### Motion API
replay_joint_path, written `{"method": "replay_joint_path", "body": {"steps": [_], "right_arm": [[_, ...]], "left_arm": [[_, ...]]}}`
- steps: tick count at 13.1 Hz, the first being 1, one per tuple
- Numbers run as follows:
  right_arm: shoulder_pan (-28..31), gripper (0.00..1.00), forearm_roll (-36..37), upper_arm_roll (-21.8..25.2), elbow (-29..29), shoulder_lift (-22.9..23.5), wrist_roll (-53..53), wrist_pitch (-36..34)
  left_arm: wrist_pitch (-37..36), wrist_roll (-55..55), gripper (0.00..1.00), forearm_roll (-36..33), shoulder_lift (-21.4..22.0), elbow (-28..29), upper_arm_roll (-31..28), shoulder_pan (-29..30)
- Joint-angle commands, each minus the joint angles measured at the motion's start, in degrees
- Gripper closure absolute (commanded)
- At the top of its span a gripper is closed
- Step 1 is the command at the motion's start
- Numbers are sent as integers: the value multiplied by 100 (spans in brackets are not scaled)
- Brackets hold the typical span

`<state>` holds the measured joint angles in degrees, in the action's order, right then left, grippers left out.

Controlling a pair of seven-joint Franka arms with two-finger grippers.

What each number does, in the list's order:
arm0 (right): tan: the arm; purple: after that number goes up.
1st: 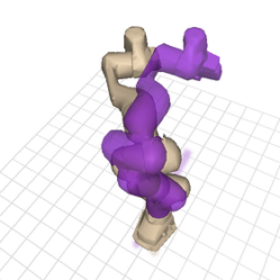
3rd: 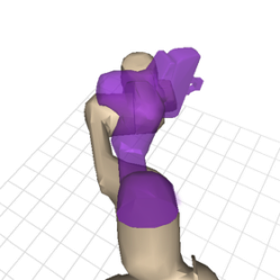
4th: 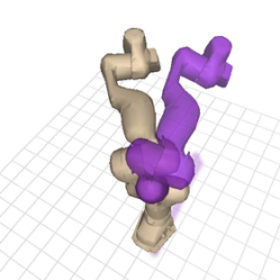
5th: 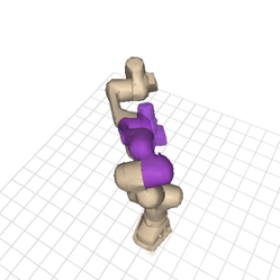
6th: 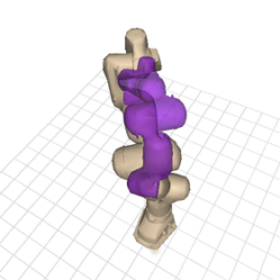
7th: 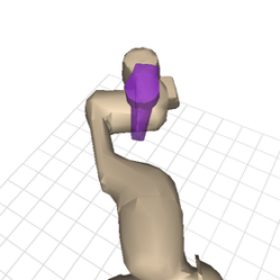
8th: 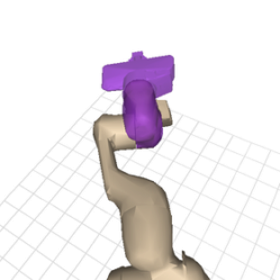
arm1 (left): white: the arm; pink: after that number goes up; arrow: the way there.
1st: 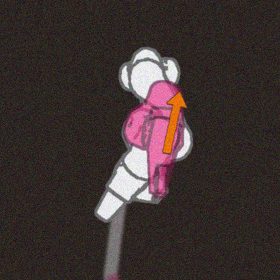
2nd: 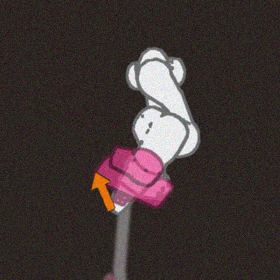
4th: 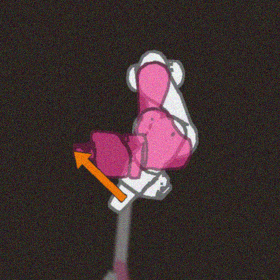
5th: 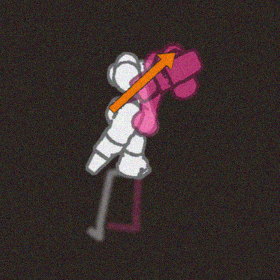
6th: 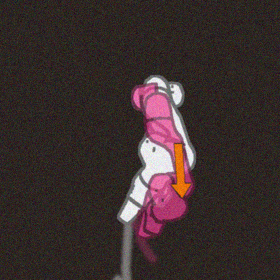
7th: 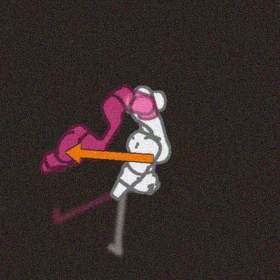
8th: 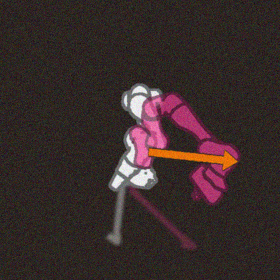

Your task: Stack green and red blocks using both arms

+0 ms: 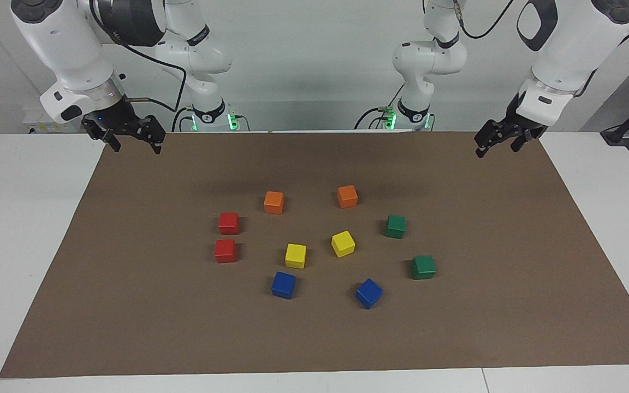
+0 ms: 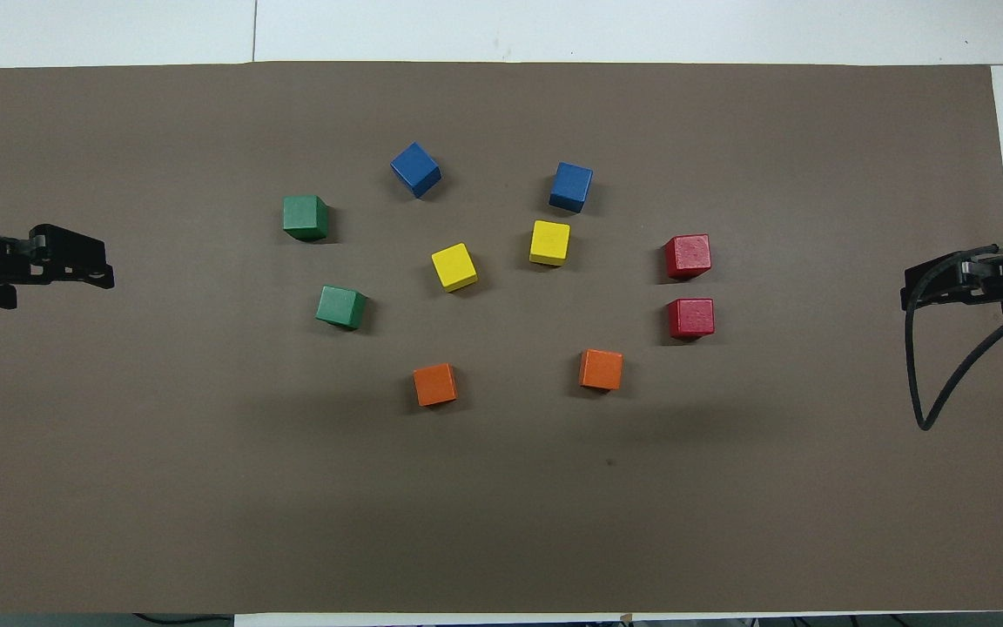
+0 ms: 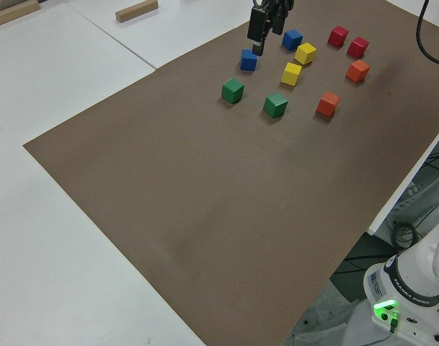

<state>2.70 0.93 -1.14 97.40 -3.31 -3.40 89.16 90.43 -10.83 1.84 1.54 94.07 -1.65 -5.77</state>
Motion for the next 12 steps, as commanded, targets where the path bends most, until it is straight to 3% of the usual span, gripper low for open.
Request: {"method": "replay_joint_path", "body": {"steps": [1,8,12], "right_arm": [[90,0,135,-52,77,-91,76,119],[90,0,127,-53,95,-91,59,172],[90,0,118,-61,165,-126,94,163]], "left_arm": [[27,82,0,-17,-22,-64,6,14],[45,20,0,-8,4,-38,6,41],[324,72,0,-8,144,356,15,-56]]}}
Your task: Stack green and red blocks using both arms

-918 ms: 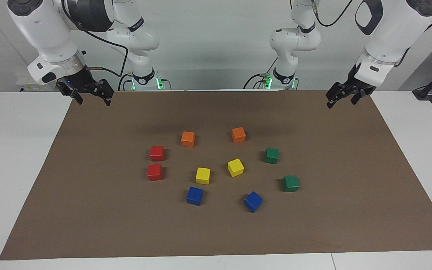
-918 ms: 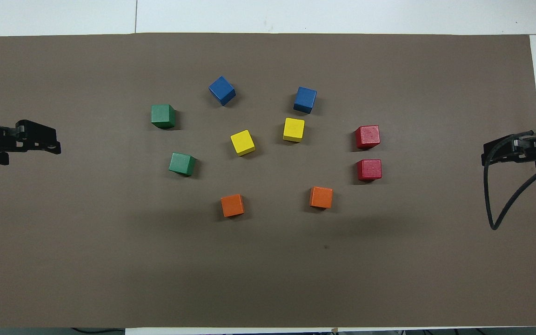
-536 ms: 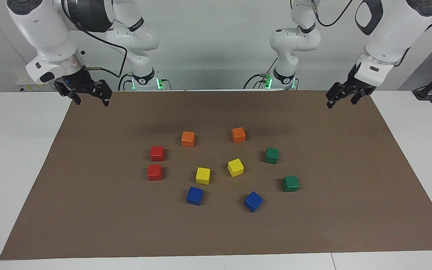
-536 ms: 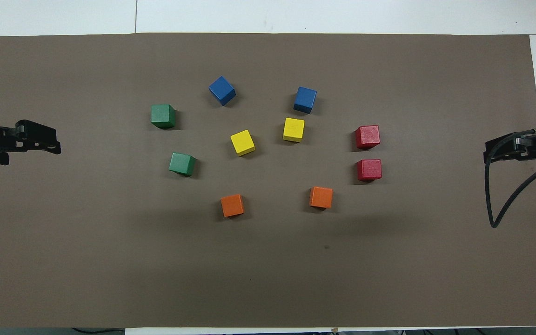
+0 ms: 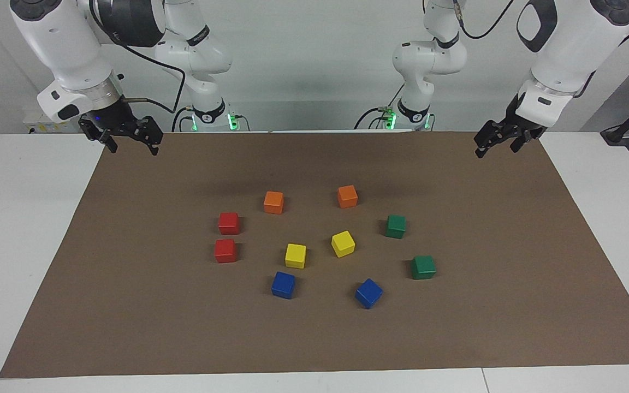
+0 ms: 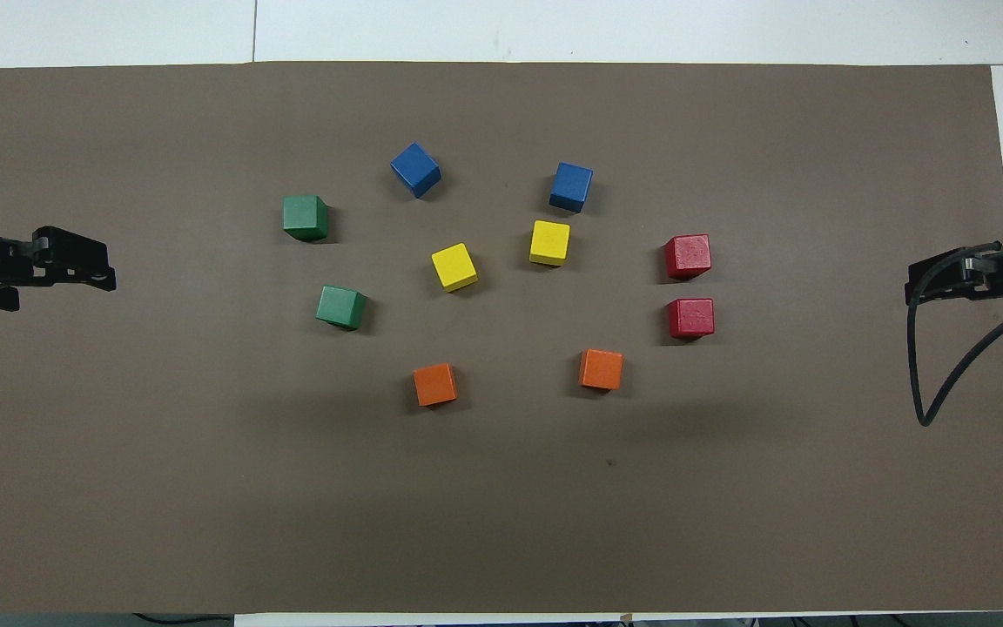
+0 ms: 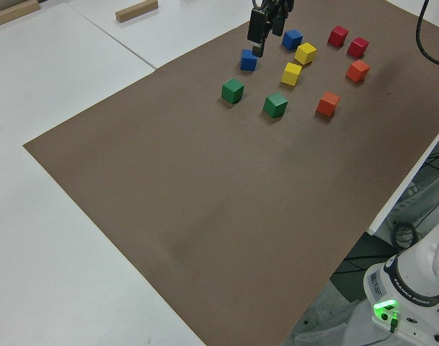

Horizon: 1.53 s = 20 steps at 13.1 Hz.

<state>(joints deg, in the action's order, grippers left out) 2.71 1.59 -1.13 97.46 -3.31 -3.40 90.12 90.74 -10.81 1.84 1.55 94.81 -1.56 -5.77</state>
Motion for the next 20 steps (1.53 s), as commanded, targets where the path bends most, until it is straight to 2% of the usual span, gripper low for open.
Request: {"method": "replay_joint_path", "body": {"steps": [1,4,7,9,12,15,20], "right_arm": [[81,0,52,-63,177,-126,103,76],[11,0,35,-63,317,-178,6,180],[-190,0,-9,-124,668,-161,-423,812],[-480,0,-35,-124,731,66,-906,1121],[-876,0,-44,-124,1019,480,-1443,1813],[-1096,0,-44,-124,1608,629,-1742,2780],[-1404,0,-44,-124,2223,753,-1944,3598]], "left_arm": [[478,71,0,-8,231,501,15,-151],[1381,141,0,-8,452,1380,16,-678],[2146,298,0,53,216,1925,16,-1223],[2744,343,0,89,-65,2181,16,-1540],[3396,561,0,159,-628,2217,24,-1752],[3687,1316,0,290,-1041,2208,16,-1726],[4494,1415,0,308,-1639,2208,16,-1752]]}}
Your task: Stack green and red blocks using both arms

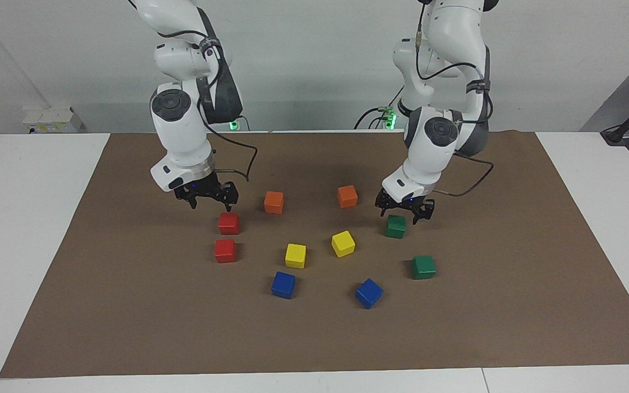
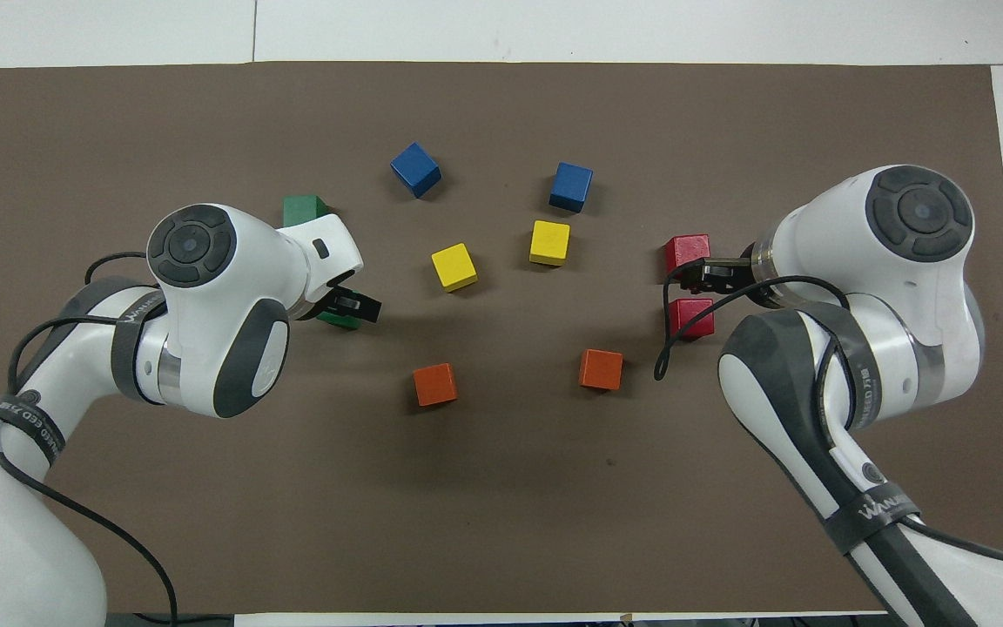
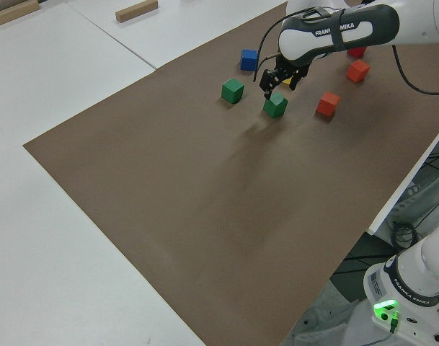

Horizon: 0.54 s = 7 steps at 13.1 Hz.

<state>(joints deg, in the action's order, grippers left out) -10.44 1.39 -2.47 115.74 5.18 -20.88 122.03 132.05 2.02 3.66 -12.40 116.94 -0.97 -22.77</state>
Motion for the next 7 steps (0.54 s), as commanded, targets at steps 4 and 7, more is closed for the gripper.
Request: {"method": "replay_joint_path", "body": {"steps": [4,7], "right_arm": [[-116,0,-25,10,835,-52,-171,1006],[-124,0,-25,10,1143,-44,-162,1357]], "left_arm": [[418,167,0,127,-315,-5,-53,9],[628,167,0,127,-403,100,-53,9]]}}
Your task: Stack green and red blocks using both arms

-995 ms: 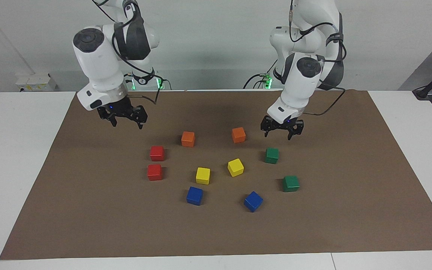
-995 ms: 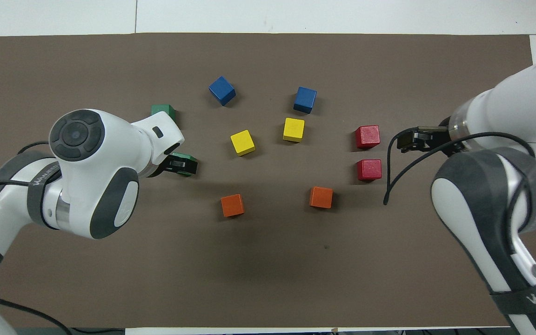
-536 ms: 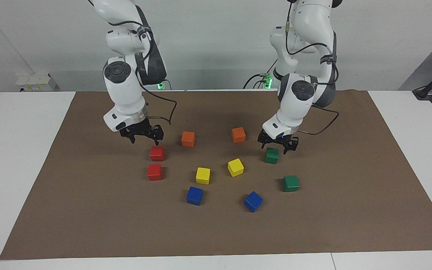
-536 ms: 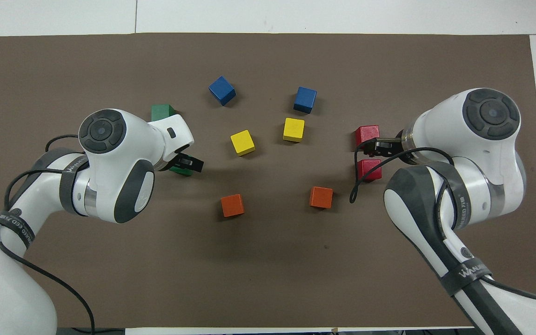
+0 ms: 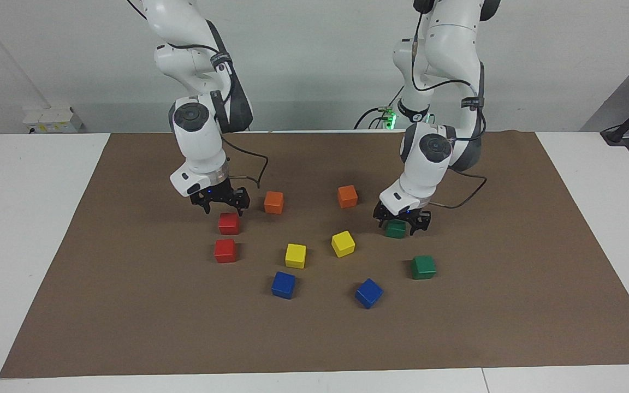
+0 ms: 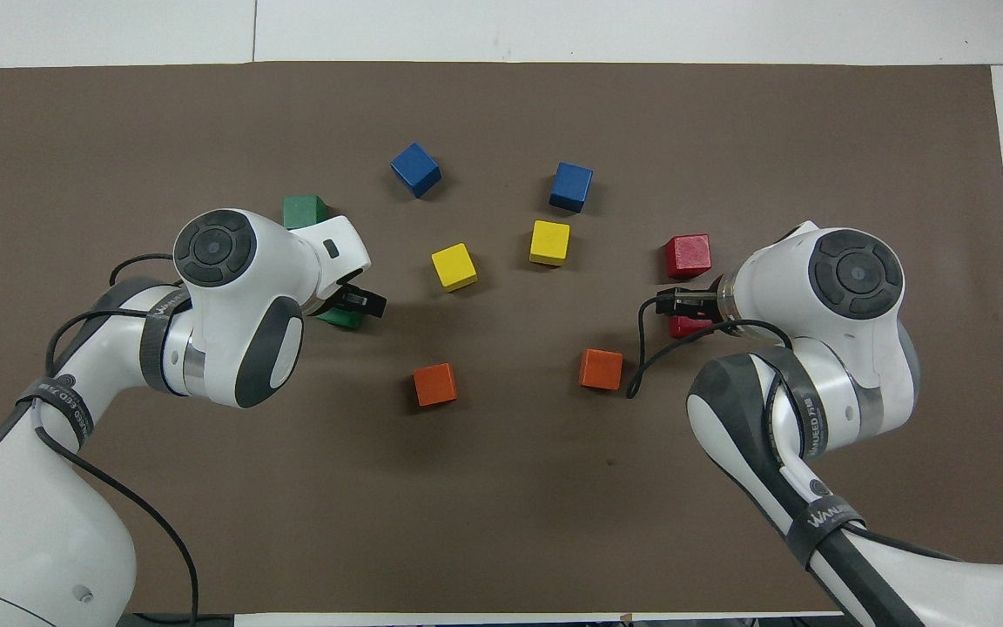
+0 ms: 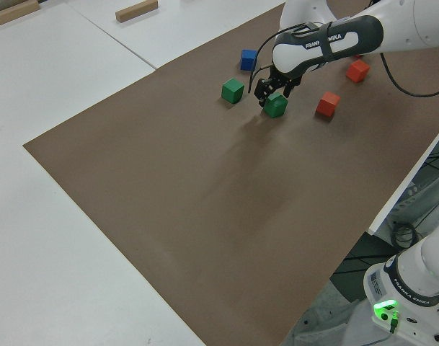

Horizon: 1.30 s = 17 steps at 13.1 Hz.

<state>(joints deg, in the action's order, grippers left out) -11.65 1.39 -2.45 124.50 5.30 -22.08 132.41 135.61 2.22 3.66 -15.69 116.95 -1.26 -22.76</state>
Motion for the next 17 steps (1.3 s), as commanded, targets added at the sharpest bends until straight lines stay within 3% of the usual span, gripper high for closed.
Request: {"method": "replay_joint_path", "body": {"steps": [1,7,8,11,12,13,14,15,16,17], "right_arm": [[-4,0,-25,8,320,-21,-24,477],[-83,0,-25,17,470,181,-33,971],[-83,0,-25,17,470,217,-42,1015],[-92,0,-25,17,487,392,-77,1252],[-39,7,-25,17,452,393,-33,1209],[5,32,-25,17,443,393,19,1165],[22,69,-25,17,452,393,29,1156],[23,100,-25,17,435,375,-15,1060],[31,100,-25,17,313,332,-24,781],[92,100,-25,25,-71,253,-24,73]], "left_arm": [[386,138,0,126,-74,179,-24,8],[326,85,3,126,-30,346,-15,-53],[335,68,14,126,-30,338,-23,-45],[309,59,78,126,-22,346,-24,-45],[308,50,100,126,-22,355,-24,-45],[308,59,100,126,-22,355,-24,-45],[308,50,100,126,-22,355,-24,-53],[282,33,100,126,-22,346,-24,-53],[195,15,100,126,-13,285,-24,-27],[3,-11,100,135,31,180,-32,25]]}}
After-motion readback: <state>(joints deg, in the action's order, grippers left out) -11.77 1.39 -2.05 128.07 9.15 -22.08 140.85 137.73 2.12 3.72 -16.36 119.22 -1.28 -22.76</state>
